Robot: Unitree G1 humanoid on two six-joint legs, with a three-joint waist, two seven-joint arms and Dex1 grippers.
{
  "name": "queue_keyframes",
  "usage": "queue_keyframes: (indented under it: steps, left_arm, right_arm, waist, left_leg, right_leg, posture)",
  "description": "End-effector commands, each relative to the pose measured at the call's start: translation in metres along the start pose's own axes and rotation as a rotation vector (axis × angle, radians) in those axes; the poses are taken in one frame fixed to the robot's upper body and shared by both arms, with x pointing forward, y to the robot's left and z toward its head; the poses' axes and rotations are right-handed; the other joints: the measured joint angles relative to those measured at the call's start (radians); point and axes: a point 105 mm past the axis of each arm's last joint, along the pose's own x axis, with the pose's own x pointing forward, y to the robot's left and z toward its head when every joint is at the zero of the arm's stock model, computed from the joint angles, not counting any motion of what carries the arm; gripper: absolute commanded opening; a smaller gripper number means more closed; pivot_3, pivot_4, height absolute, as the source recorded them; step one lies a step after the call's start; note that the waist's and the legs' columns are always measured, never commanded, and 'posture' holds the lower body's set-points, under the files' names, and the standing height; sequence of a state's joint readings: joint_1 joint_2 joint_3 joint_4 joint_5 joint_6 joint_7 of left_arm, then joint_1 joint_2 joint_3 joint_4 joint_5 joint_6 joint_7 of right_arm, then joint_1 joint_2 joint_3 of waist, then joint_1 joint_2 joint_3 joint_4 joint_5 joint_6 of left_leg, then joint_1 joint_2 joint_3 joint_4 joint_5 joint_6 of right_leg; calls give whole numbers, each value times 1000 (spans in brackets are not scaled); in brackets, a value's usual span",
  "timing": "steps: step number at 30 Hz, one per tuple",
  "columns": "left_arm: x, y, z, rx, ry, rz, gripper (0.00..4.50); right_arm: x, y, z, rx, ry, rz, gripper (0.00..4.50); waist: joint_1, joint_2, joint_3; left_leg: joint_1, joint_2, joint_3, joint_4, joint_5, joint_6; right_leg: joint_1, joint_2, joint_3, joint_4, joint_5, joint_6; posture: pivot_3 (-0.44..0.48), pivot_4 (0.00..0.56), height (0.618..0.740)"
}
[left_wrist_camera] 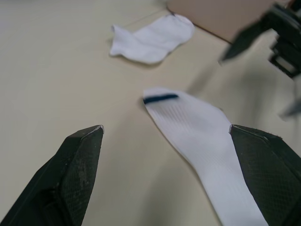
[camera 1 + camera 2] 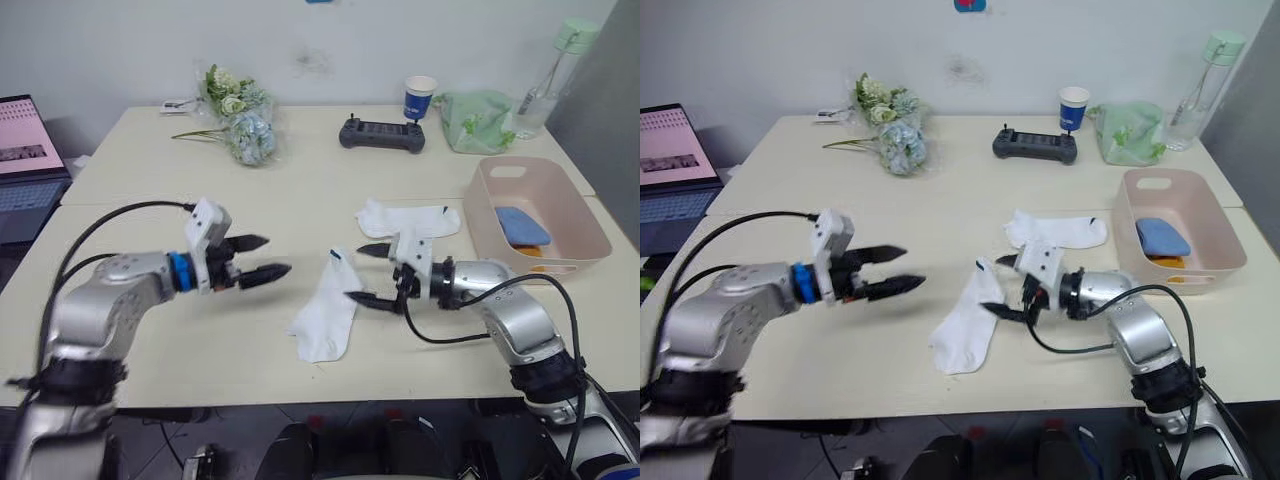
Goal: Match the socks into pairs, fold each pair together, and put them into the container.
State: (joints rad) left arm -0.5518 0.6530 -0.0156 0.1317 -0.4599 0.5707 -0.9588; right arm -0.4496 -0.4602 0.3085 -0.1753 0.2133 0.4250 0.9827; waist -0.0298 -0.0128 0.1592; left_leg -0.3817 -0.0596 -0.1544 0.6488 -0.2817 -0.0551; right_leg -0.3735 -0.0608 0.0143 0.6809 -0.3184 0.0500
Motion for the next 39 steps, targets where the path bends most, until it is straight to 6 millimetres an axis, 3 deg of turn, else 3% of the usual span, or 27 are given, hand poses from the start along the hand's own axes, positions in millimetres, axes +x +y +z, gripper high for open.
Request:
queue_keyframes:
  steps: [1, 3, 8, 11, 14, 23, 24, 31, 35, 39]
  left_arm:
    - [40, 19, 1, 65, 15, 22, 4464]
    - [62, 21, 0, 74, 29, 1, 4464]
    - [87, 12, -18, 54, 113, -109, 4464]
    - [88, 5, -28, 74, 167, -178, 3881]
    - [85, 2, -34, 76, 200, -219, 2986]
    - [74, 9, -32, 56, 130, -154, 83]
    - [69, 11, -33, 45, 114, -130, 0]
    - [17, 16, -43, -24, 29, 121, 0]
    - [2, -16, -52, -102, -10, 202, 0]
    - [-1, -36, -51, -169, -93, 331, 0]
  right_arm:
    - [13, 25, 1, -35, 27, 186, 4500]
    - [16, 36, -8, -59, 81, 278, 4500]
    - [25, 42, -22, -132, 150, 345, 4500]
    - [32, 40, -29, -188, 167, 340, 4323]
    - [34, 41, -33, -239, 173, 353, 3600]
    - [29, 37, -39, -270, 154, 307, 351]
    - [25, 32, -38, -266, 151, 287, 23]
    - [-7, 1, -30, -254, 148, 157, 23]
    - [-14, -24, -28, -238, 160, 76, 23]
    - [-16, -25, -33, -201, 163, 101, 23]
  waist:
    - [-1, 0, 0]
    - [-3, -1, 0]
    - [-31, -1, 0]
    - [-38, -1, 0]
    - [-37, -1, 0]
    - [-34, -1, 0]
    - [-34, -1, 0]
    - [-35, -1, 0]
    - [-31, -1, 0]
    - [-9, -1, 0]
  left_leg:
    - [0, 0, 0, 1, 0, 0]
    - [-1, 0, 0, 2, 0, 0]
    - [-2, 0, 0, 2, 0, 0]
    - [-2, 0, 0, 2, 0, 0]
    - [-2, 0, -1, 2, 0, 0]
    - [-3, 0, -2, 6, 0, 0]
    - [-3, 0, -3, 6, 0, 0]
    - [-3, 0, -6, 7, 0, 0]
    - [-2, 0, -7, 6, 0, 0]
    - [-3, -1, -6, 7, 0, 0]
  right_leg:
    - [0, 0, 0, 0, 0, 0]
    - [0, 0, -1, 0, 0, 0]
    - [-2, 0, -1, 1, 0, 0]
    - [-3, 1, -1, 2, 0, 0]
    - [-4, 1, -1, 3, 0, 0]
    - [-3, 1, -1, 4, 0, 0]
    - [-3, 1, -1, 4, 0, 0]
    - [-5, 0, 2, 6, 0, 0]
    - [-6, -1, 3, 8, 0, 0]
    - [-4, -3, 3, 7, 0, 0]
  posture:
    - [0, 150, 740]
    - [0, 150, 740]
    - [0, 150, 740]
    - [0, 150, 740]
    - [0, 150, 740]
    - [0, 150, 740]
    - [0, 150, 740]
    - [0, 150, 740]
    - [0, 150, 740]
    - [0, 150, 740]
